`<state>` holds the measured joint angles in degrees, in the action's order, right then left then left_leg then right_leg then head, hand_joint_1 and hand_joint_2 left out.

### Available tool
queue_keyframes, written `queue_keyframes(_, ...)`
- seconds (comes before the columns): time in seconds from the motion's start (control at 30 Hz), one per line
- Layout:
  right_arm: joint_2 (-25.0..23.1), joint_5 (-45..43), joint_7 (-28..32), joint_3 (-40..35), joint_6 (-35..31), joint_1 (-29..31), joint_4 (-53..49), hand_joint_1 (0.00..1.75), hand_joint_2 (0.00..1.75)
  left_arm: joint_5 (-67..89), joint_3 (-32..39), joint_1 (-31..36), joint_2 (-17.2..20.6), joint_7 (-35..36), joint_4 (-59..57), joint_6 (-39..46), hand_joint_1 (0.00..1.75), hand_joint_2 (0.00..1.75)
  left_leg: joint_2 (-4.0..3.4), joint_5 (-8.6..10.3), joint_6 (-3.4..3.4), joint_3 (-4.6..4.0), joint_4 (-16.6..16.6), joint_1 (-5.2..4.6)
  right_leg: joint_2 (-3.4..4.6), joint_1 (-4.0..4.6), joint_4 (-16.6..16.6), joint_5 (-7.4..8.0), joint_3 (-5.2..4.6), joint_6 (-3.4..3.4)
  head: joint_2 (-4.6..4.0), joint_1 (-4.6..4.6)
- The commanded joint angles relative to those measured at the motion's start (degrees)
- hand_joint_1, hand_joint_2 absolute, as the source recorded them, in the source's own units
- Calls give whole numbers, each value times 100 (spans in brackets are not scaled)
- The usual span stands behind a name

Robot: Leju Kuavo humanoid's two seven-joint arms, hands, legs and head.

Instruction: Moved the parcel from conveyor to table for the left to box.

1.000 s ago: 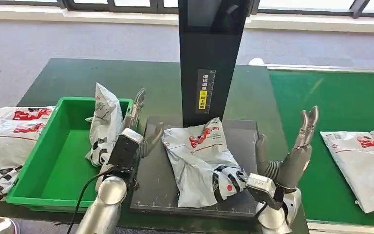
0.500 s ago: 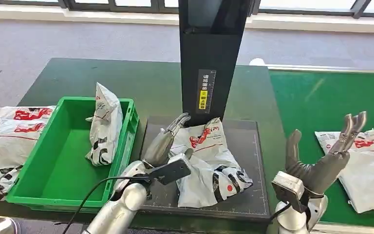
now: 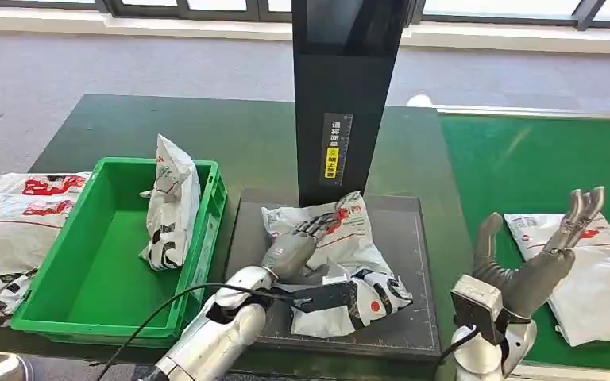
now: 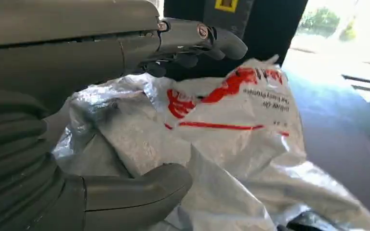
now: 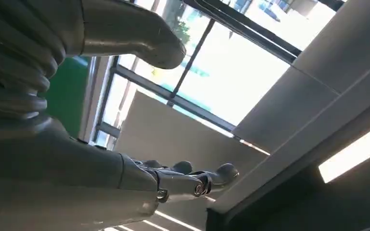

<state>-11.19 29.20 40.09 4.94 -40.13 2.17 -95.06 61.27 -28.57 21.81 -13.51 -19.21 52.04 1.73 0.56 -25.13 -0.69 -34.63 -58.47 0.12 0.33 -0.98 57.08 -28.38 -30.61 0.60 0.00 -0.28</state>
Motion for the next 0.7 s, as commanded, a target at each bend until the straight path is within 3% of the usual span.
queue_keyframes(0.03,-170,-5,-9,318,13,235,220,0,175,165,-425,526,4,55,-876,-165,0,175,-3,1,-2,6,6,1,-2,3,-6,2,7,-5,-2,0)
queue_keyframes(0.3,-194,11,-9,334,13,281,203,0,175,323,-620,739,-101,69,-1362,-499,7,175,1,8,-2,20,23,0,-13,2,-24,5,24,-9,0,0)
queue_keyframes(0.33,-224,10,-9,380,13,257,190,0,175,349,-707,771,-109,13,-1461,-672,175,175,4,3,-1,12,10,1,-10,2,-11,1,16,-5,-2,2)
queue_keyframes(0.53,-208,-87,-9,344,13,140,152,0,175,378,-761,766,-130,52,-1602,-687,175,175,9,2,-1,14,10,0,-12,1,-11,-1,20,-5,0,2)
queue_keyframes(0.7,-149,62,-42,238,119,78,227,0,175,722,-808,795,-143,583,-1597,-471,175,175,5,5,-3,24,21,1,-11,3,-22,4,30,-8,0,0)
